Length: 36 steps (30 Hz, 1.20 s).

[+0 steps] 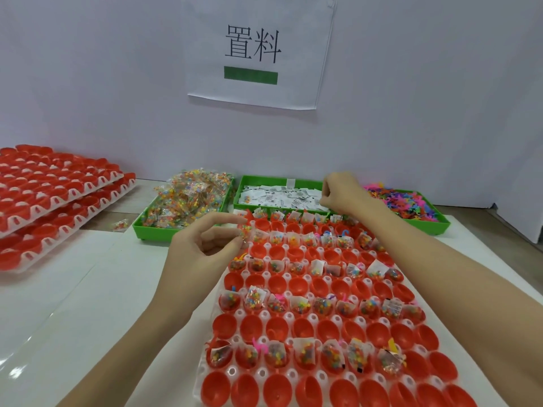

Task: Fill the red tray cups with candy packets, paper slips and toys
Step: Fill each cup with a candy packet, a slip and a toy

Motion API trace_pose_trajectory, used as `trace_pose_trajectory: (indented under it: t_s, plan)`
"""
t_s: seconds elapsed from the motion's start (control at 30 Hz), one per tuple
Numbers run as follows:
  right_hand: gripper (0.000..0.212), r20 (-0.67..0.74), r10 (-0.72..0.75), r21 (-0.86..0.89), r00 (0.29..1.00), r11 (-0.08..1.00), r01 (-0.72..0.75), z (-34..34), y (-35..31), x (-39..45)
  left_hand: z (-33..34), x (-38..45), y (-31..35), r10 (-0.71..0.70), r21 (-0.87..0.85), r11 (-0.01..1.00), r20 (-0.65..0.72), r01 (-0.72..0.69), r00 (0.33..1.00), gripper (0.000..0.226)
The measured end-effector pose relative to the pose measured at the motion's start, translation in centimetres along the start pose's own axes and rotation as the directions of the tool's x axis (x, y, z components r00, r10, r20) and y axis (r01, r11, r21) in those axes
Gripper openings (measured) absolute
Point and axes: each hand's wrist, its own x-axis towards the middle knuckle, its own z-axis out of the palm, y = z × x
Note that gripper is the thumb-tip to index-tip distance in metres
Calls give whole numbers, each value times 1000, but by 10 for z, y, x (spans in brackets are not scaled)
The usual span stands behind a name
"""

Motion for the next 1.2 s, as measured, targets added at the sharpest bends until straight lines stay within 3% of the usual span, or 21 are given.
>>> trace_pose_trajectory:
  t_s: [0.13, 0.43, 0.6, 0.8, 0.9, 0.97, 1.07, 1.2]
  plan:
    - [11, -107, 2, 128, 994, 992, 11, -9, 11, -11, 4, -1, 2, 9, -15, 1000, 6, -9, 1000, 28]
    - [29, 117, -40, 14, 992, 999, 39, 2, 16, 2, 6, -3, -1, 31, 40, 999, 25, -32, 999, 30]
    - [17, 137, -54, 21, 989, 998, 51, 7, 7, 12, 2, 1, -4, 25, 64, 998, 18, -27, 1000, 29]
    - [14, 11, -43, 87, 999, 995, 42, 1, 5, 3, 2, 0, -5, 17, 81, 997, 17, -19, 1000, 30]
    - [19, -150, -8, 200, 989, 979, 39, -13, 0, -15, 4, -2, -2, 8, 73, 997, 29, -10, 1000, 32]
    - [18, -190, 2, 423, 982, 903, 80, -28, -9, -40, 5, -4, 0, -13, 28, 1000, 51, 12, 999, 33]
    - [12, -89, -123, 705, 988, 693, 149, -46, -27, -95, 8, -8, 5, -32, -4, 999, 109, 32, 994, 22]
    - [8, -21, -304, 688, 953, 686, 234, -42, -50, -167, 16, -15, 12, -18, 2, 1000, 181, 17, 983, 14]
